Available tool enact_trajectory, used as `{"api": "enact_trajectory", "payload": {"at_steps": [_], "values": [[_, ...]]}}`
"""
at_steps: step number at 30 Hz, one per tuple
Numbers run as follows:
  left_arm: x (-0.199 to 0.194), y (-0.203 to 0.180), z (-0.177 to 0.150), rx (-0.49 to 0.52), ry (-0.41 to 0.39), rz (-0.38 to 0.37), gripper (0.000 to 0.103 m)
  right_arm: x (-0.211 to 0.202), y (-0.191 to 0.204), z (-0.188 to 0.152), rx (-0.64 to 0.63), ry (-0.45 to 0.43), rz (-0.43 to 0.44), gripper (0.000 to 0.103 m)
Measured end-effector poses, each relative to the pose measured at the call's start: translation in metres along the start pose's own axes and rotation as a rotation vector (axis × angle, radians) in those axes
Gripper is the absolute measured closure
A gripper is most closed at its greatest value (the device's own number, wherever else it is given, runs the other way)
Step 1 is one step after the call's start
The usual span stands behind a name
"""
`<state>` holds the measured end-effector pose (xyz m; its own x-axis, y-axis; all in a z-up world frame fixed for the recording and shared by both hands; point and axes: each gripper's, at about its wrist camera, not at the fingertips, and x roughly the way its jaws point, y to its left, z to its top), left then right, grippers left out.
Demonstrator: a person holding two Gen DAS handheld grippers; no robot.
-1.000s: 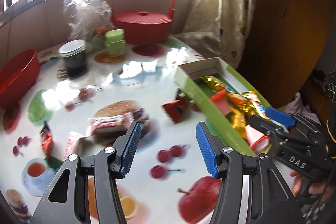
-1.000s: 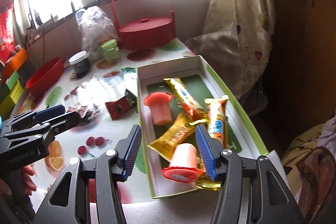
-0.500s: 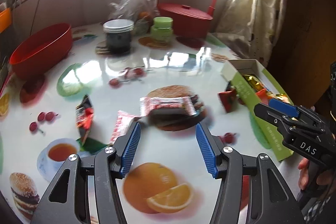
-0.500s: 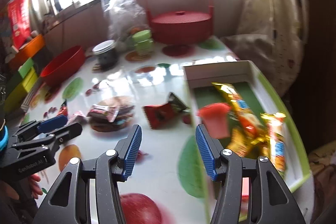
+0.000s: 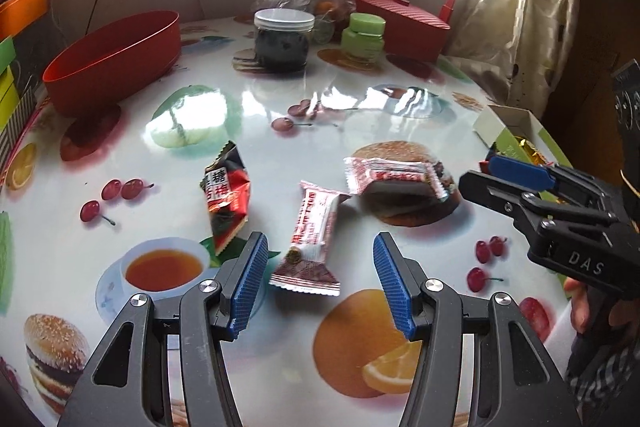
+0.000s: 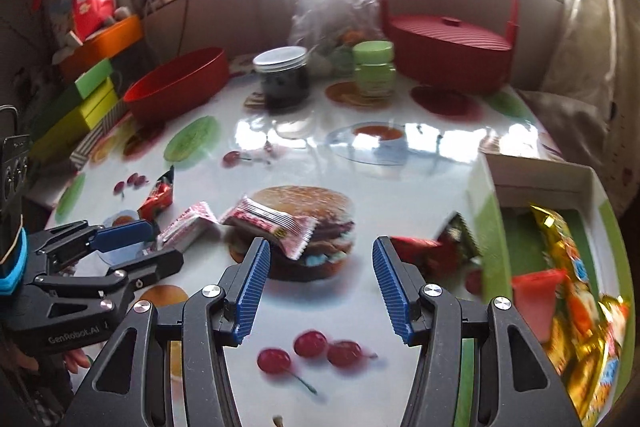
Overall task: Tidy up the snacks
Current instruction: 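Withdraw both grippers from the box toward the white-and-red biscuit packets, then grasp a white-and-red biscuit packet with the right gripper while the left grasps another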
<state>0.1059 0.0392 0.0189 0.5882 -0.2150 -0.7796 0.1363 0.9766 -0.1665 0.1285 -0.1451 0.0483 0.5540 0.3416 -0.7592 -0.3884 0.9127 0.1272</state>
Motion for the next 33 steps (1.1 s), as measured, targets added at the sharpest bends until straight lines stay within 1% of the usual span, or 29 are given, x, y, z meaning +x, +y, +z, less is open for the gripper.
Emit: {"api": "enact_trajectory", "payload": {"at_steps": [3, 6, 15, 23, 31, 33], "values": [[0.005, 0.003, 0.000, 0.005, 0.015, -0.003, 0.047, 0.012, 0.006, 0.008, -0.030, 0.025, 0.015, 0.050], [0.007, 0.003, 0.001, 0.013, 0.017, -0.013, 0.047, 0.021, 0.012, 0.012, -0.058, 0.040, 0.035, 0.049], [0.013, 0.008, 0.008, 0.022, 0.024, -0.010, 0.047, 0.048, 0.025, 0.020, -0.147, 0.107, 0.069, 0.046], [0.015, 0.011, 0.012, 0.028, 0.030, -0.031, 0.047, 0.064, 0.030, 0.023, -0.182, 0.147, 0.057, 0.045], [0.016, 0.010, 0.013, 0.032, 0.032, -0.029, 0.047, 0.068, 0.032, 0.024, -0.209, 0.154, 0.038, 0.044], [0.016, 0.010, 0.013, 0.032, 0.032, -0.028, 0.047, 0.068, 0.031, 0.024, -0.199, 0.153, 0.037, 0.044]]}}
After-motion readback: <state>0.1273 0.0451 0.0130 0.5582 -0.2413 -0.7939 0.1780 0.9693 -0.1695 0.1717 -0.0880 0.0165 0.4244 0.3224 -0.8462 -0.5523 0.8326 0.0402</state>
